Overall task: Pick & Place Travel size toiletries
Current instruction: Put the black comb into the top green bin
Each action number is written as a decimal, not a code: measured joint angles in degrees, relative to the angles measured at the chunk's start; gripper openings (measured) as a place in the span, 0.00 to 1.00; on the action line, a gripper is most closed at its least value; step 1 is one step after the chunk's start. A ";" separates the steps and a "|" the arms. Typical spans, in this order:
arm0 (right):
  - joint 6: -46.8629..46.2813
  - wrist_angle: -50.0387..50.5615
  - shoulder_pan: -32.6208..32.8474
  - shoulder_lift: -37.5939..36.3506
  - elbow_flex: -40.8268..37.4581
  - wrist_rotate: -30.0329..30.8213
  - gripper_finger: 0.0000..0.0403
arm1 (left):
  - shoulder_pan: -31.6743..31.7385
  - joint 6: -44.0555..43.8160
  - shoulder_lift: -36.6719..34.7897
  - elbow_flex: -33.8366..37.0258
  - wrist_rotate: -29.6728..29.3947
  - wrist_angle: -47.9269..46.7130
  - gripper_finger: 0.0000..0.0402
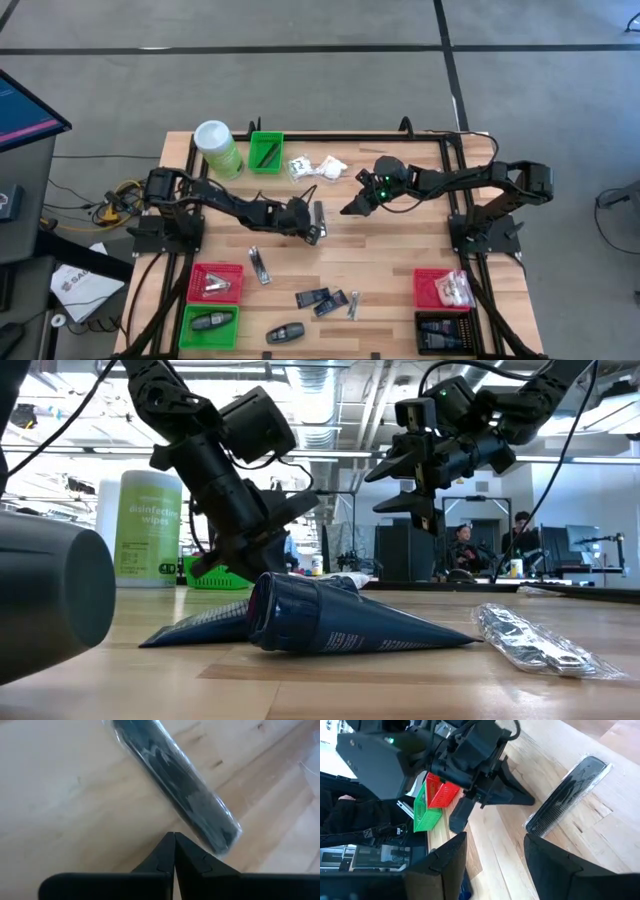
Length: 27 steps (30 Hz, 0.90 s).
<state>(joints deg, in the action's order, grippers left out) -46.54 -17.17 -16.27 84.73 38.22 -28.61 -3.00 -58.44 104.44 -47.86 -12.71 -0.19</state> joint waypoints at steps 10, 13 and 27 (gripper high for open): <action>-0.69 2.02 1.95 0.00 0.00 1.96 0.51 | -2.48 -2.33 0.13 0.11 1.16 0.40 0.00; -1.04 2.12 4.15 0.00 0.00 3.21 0.52 | -3.38 -3.53 0.15 0.13 1.64 0.65 0.00; -5.55 2.10 12.72 0.00 0.01 13.61 0.51 | -9.04 -5.81 -4.11 0.36 0.11 4.89 0.00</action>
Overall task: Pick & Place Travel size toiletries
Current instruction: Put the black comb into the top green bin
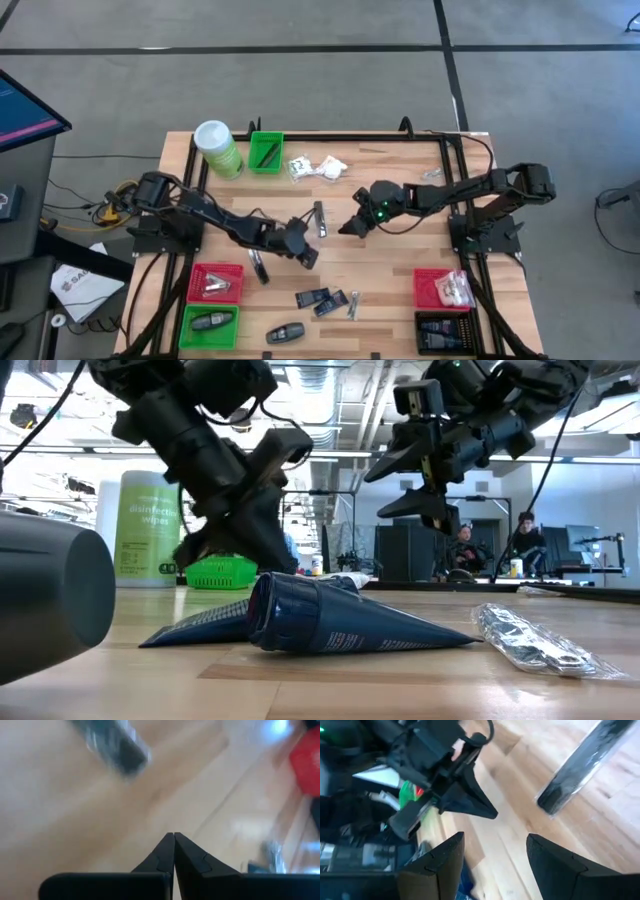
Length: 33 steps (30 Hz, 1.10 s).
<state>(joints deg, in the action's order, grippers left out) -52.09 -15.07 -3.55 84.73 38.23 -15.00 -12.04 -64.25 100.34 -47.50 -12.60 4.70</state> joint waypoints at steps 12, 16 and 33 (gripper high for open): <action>-10.99 -0.85 3.72 0.87 0.01 16.13 0.57 | 7.84 14.98 -1.78 -0.02 -0.79 -1.98 0.00; -13.66 -1.19 4.08 0.87 0.03 16.56 0.57 | 13.95 19.44 -1.64 0.58 2.71 -3.99 0.00; -15.02 -1.51 6.21 0.87 0.03 16.56 0.56 | 20.65 31.34 -0.30 0.32 9.57 2.93 0.00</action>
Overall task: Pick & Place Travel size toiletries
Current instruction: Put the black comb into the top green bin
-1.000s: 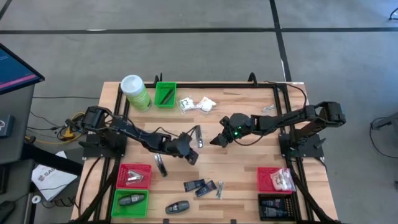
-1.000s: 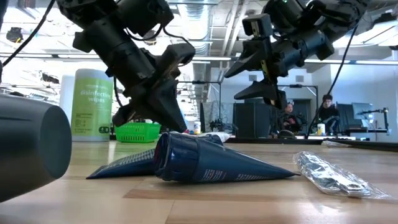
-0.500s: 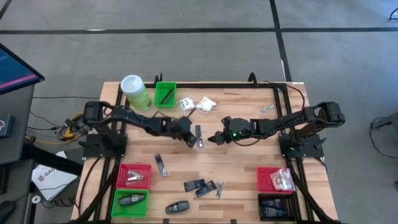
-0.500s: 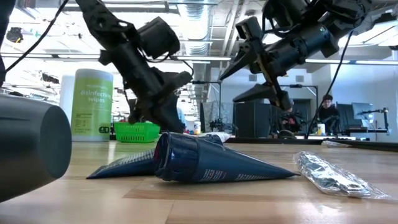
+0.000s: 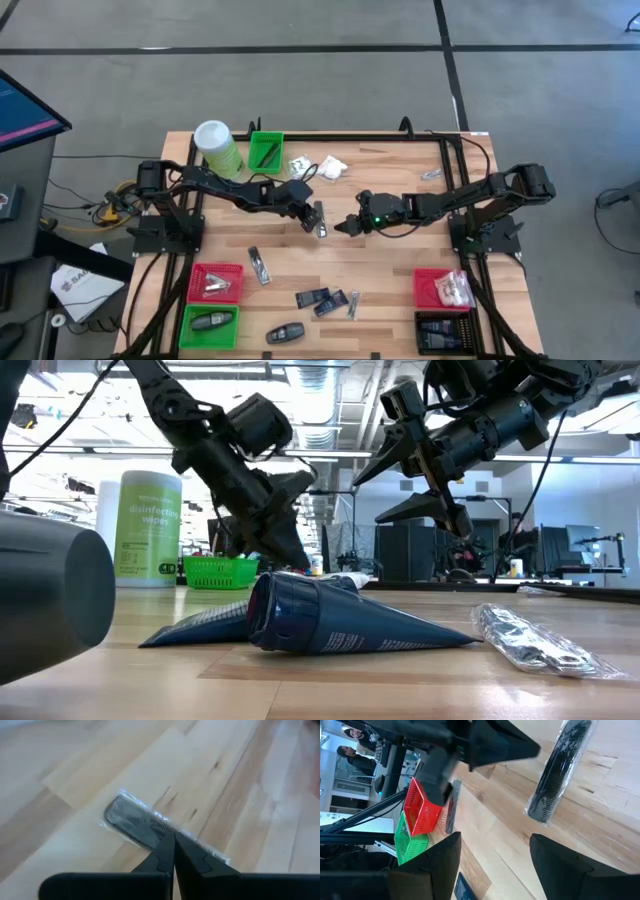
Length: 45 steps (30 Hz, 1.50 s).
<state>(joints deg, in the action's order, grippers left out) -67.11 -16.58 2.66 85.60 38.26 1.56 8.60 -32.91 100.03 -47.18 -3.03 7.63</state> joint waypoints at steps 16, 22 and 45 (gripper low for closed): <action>-0.41 0.96 0.35 0.00 -0.02 -0.04 0.56 | -7.05 -7.89 6.02 -0.12 1.26 1.40 0.00; -0.01 2.89 0.33 0.00 -0.04 -0.37 0.56 | -10.31 -11.07 6.20 0.02 1.46 3.18 0.00; 1.09 2.79 4.54 -0.22 -0.04 -1.70 0.56 | -6.50 -8.21 11.58 -9.05 4.46 2.91 0.00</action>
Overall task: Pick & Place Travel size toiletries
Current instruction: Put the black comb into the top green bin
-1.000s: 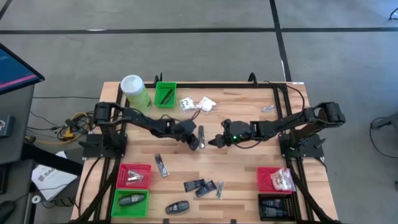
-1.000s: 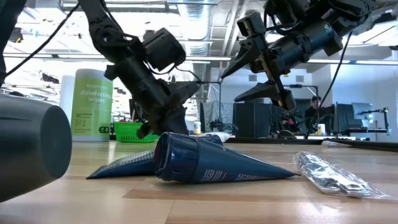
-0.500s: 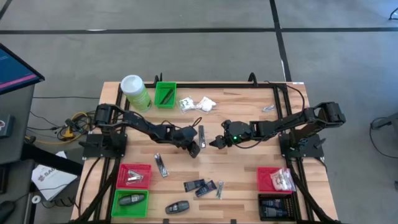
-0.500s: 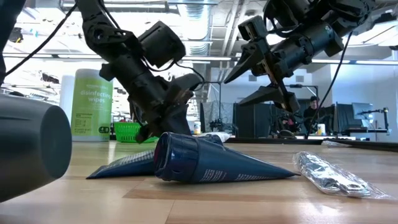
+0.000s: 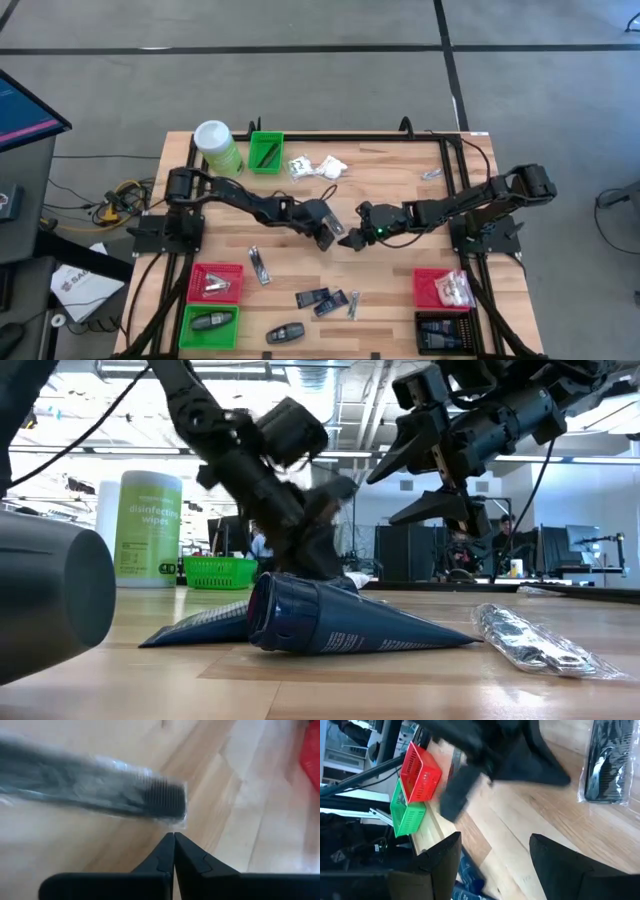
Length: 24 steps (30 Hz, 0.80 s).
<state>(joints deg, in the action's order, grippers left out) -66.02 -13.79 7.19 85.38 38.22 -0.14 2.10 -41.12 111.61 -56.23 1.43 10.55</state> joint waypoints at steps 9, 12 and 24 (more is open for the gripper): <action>14.07 1.60 -3.42 -0.02 0.00 0.15 0.56 | 5.72 3.45 -3.97 -0.15 -1.86 -2.16 0.00; 17.10 3.61 -5.62 -0.02 0.00 -1.38 0.56 | 6.78 3.40 -3.35 -0.14 -1.44 -2.90 0.00; 20.78 4.82 -8.41 -0.02 0.00 -5.10 0.56 | 5.03 2.15 -0.32 -0.27 -0.60 -5.66 0.00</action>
<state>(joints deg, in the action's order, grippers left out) -45.25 -8.97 -1.21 85.36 38.22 -5.24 7.12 -38.97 111.29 -56.49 0.84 4.89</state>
